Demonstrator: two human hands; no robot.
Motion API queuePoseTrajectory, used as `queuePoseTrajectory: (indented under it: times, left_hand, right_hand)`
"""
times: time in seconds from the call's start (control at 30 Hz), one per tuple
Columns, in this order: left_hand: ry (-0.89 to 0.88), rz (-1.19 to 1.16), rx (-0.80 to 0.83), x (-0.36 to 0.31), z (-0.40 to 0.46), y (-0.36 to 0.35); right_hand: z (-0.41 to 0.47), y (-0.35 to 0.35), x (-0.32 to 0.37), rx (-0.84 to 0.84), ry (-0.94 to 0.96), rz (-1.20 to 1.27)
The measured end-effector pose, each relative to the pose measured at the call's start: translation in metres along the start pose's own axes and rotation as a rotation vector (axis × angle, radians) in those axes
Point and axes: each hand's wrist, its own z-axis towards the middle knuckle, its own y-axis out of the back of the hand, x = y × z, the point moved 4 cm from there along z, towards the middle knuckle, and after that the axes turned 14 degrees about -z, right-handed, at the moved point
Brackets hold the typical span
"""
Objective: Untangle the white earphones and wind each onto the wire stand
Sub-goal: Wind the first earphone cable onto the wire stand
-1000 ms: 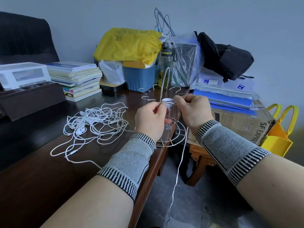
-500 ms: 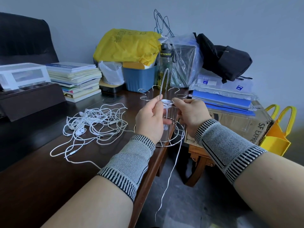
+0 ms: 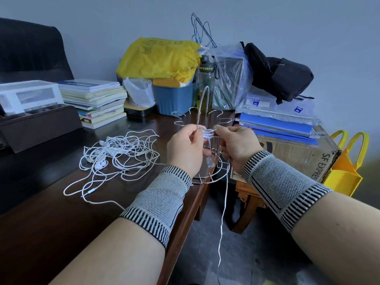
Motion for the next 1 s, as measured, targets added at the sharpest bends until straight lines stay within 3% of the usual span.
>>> queuePoseTrajectory:
  times: [0.47,0.7,1.0]
  left_hand:
    - [0.019,-0.027,-0.046,-0.006,-0.003,0.002]
    - [0.025,-0.187,0.063,-0.006,-0.012,-0.001]
    - [-0.004,-0.14,0.068,-0.009,-0.01,-0.001]
  right_hand:
    - [-0.006,0.0,0.003,0.017,0.023,-0.005]
    - [-0.006,0.008,0.005,-0.012,0.05,-0.044]
    - [-0.008,0.007,0.006,-0.016,0.044,-0.051]
